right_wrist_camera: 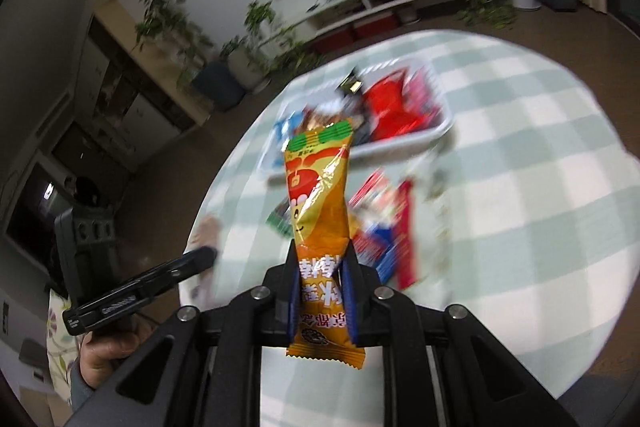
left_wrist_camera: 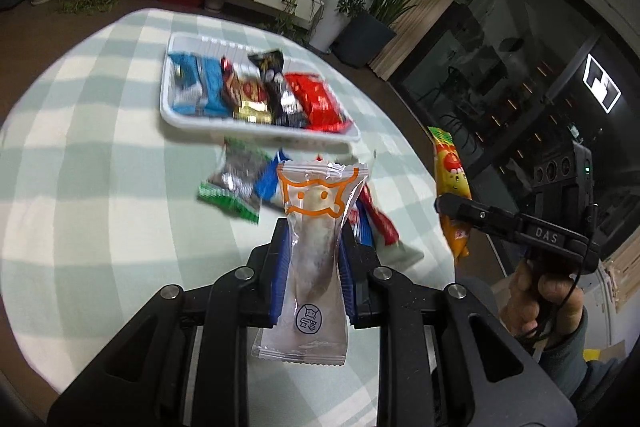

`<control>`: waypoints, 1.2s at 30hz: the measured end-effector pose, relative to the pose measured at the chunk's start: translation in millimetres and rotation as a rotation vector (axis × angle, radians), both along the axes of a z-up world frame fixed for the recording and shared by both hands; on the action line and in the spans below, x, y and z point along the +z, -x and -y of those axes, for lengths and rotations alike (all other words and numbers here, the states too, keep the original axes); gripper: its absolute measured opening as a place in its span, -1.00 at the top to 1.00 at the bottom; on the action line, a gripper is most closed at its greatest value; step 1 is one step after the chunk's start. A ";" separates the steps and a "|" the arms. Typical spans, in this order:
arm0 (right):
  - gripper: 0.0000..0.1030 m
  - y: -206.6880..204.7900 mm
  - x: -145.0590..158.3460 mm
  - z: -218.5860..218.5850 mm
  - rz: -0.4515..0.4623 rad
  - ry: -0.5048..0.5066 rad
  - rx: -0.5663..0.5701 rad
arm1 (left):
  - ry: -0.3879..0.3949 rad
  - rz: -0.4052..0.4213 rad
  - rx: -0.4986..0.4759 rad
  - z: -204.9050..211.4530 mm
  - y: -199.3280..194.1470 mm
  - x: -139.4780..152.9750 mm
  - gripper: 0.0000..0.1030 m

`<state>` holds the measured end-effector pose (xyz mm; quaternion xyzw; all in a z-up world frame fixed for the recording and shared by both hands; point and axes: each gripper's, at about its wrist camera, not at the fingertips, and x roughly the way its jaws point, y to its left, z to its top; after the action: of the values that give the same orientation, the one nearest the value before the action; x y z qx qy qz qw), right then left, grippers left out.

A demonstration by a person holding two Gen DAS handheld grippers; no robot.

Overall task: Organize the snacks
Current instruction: 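Carry the clear bag and orange bar into the tray and open both grippers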

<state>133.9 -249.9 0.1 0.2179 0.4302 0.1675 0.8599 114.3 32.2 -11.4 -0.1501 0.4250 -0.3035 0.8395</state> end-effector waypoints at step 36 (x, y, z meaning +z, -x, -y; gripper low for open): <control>0.64 -240.0 -37.2 -89.7 -0.124 0.154 0.122 | -0.125 0.018 0.145 20.3 -238.6 -37.9 0.59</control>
<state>373.9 -160.1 -37.1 0.1344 0.5065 0.1722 0.8341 352.8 11.9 -49.3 -0.1252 0.4234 -0.2160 0.8709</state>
